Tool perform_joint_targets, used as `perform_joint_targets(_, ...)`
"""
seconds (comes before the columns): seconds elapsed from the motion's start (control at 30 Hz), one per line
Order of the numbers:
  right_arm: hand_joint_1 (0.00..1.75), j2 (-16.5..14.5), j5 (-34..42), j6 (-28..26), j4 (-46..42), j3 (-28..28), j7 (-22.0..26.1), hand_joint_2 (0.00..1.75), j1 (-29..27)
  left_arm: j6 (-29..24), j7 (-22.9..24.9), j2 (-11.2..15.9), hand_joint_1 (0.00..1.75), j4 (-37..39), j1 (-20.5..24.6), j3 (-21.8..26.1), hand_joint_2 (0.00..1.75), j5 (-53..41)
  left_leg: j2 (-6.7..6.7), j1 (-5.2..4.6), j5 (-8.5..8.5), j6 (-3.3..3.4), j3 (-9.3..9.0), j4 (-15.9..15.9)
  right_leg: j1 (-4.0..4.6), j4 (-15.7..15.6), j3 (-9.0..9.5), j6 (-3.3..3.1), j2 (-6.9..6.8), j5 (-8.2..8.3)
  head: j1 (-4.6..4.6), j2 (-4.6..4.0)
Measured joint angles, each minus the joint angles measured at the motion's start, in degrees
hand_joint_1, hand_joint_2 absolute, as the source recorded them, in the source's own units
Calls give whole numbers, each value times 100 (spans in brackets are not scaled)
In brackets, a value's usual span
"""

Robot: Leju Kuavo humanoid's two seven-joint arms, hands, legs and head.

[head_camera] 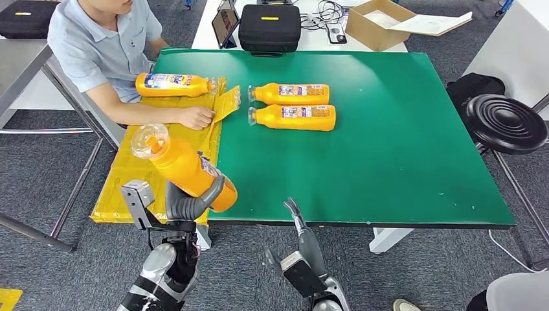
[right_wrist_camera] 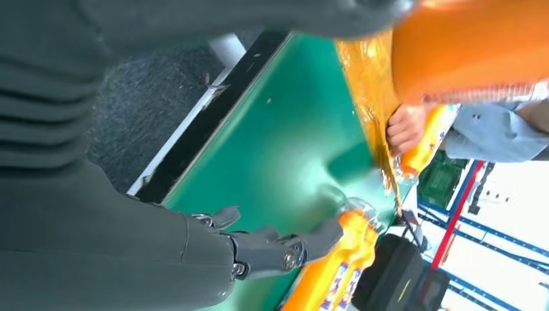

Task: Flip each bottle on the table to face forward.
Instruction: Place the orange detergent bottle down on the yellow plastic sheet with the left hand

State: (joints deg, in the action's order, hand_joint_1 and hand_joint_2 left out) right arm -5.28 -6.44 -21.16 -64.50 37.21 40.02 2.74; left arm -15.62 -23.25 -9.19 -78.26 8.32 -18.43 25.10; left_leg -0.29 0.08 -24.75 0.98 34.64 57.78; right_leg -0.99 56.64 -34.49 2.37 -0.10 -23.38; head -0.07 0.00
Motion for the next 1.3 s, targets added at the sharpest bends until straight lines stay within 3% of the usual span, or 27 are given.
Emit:
perform_joint_targets(0.2, 0, 128, 161, -169, -270, -537, 0, 0, -379, -289, -63, 84, 175, -116, -26, 317, 175, 2, -3, 0, 0, 0, 0, 0, 0, 0, 2, 0, -1, 0, -1, 0)
perform_joint_targets(0.3, 0, 160, 178, -228, -457, -832, 0, 0, -510, -987, -391, 135, 175, -129, -10, 458, 175, -757, -1, 0, 0, 0, 0, 0, 1, 0, 0, 0, 0, 1, -1, 0)
perform_joint_targets(0.4, 0, 146, 175, -206, -611, -1077, 0, 0, -544, -1968, -776, 192, 175, -65, 63, 513, 175, -2212, -3, 0, 1, 0, -1, 0, 1, 0, 0, 0, -1, 0, -1, 0)
perform_joint_targets(0.47, 0, 124, 155, -146, -676, -1177, 0, 0, -543, -2262, -801, 207, 175, 89, 141, 586, 175, -3330, -4, 0, 1, 0, -1, 0, 1, 0, 1, 0, -1, 0, -1, 0)
perform_joint_targets(0.63, 0, -3, 107, 152, -715, -1256, 0, 0, -490, -2402, -393, 44, 175, 1055, 561, 1276, 175, -7705, 4, 0, 3, 1, -4, 0, 0, 0, 4, -1, 1, 4, 1, 0)
perform_joint_targets(0.73, 0, -84, 104, 257, -715, -1257, 0, 0, -444, -2410, -23, -37, 175, 1618, 826, 1786, 175, -8986, 16, 0, 4, 0, -7, 0, 1, 0, -1, -13, 6, 13, 0, 0)
perform_joint_targets(0.9, 0, -184, 99, 302, -715, -1258, 0, 0, -381, -2417, 164, -52, 175, 2268, 1173, 2412, 175, -9569, 13, 1, 8, -7, -5, 0, 5, 1, -3, -16, 5, 14, -2, 0)
perform_joint_targets(1.07, 0, -200, 131, 397, -714, -1246, 0, 0, -370, -2424, 1172, 13, 175, 2542, 1283, 2535, 175, -10907, 12, 3, 7, -6, 0, 0, 4, 2, -5, -17, 5, 13, 0, 0)
perform_joint_targets(1.3, 0, -250, 207, 493, -696, -1197, 0, 0, -374, -2389, 1298, 166, 175, 3905, 1802, 2702, 175, -10051, 7, 3, 9, -6, 0, 0, 3, 1, -4, -17, 2, 13, 0, 0)
